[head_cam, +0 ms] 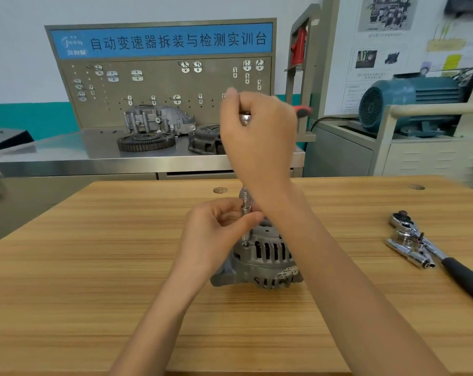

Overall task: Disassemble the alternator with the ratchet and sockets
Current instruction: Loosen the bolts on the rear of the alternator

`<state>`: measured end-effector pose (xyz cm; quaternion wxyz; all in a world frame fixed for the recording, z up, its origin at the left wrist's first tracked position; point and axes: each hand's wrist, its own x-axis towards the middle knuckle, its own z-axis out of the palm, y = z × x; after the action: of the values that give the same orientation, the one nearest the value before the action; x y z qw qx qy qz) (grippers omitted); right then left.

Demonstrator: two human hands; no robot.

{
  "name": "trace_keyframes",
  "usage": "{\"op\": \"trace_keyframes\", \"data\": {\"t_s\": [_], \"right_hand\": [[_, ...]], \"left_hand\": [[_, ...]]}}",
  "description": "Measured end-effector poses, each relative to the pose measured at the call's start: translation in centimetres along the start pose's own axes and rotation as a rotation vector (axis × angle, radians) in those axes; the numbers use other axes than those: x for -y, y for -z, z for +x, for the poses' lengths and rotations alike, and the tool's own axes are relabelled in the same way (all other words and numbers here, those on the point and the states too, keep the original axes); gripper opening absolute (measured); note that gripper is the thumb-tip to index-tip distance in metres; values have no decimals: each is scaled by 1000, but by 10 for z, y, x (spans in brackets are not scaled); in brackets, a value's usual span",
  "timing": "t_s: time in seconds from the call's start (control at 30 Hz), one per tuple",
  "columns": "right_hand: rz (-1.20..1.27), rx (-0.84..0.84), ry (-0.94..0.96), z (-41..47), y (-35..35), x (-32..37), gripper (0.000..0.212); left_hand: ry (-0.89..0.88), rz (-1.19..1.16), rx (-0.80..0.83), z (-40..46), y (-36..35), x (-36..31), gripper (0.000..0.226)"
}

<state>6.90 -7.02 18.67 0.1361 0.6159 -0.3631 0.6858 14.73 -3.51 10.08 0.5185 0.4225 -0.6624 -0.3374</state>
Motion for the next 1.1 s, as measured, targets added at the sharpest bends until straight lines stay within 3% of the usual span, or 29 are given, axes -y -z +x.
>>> {"op": "trace_keyframes", "data": {"t_s": [0.17, 0.27, 0.33, 0.43, 0.5, 0.57, 0.7, 0.8, 0.87, 1.0, 1.03, 1.1], "right_hand": [[727, 416, -275, 15, 8, -12, 52], [971, 465, -419, 16, 9, -11, 55], [852, 371, -350, 12, 6, -8, 53], [187, 107, -45, 2, 1, -4, 49], [-36, 25, 15, 1, -1, -1, 44], [186, 82, -8, 3, 0, -3, 46], [805, 442, -264, 13, 5, -3, 50], [974, 451, -436, 14, 5, -4, 53], [833, 343, -359, 9, 3, -3, 53], [51, -9, 65, -3, -5, 5, 45], [36, -38, 79, -4, -6, 6, 43], [249, 21, 22, 0, -5, 4, 46]], "left_hand": [[17, -31, 54, -1, 6, -2, 16], [34, -30, 39, -1, 7, -1, 20], [38, -30, 0, -1, 6, 0, 16], [34, -25, -58, 0, 4, 2, 12], [29, -9, -91, 0, 3, 3, 16], [24, -1, -91, -1, 3, 3, 14], [19, -24, 11, -4, 7, 0, 12], [43, -19, 39, -2, 10, -1, 17], [55, 8, -6, -1, 9, -1, 13], [41, 8, -79, 0, 8, 0, 14], [32, 14, -76, 0, 7, 0, 16], [19, 10, -51, -1, 8, -1, 15]]}}
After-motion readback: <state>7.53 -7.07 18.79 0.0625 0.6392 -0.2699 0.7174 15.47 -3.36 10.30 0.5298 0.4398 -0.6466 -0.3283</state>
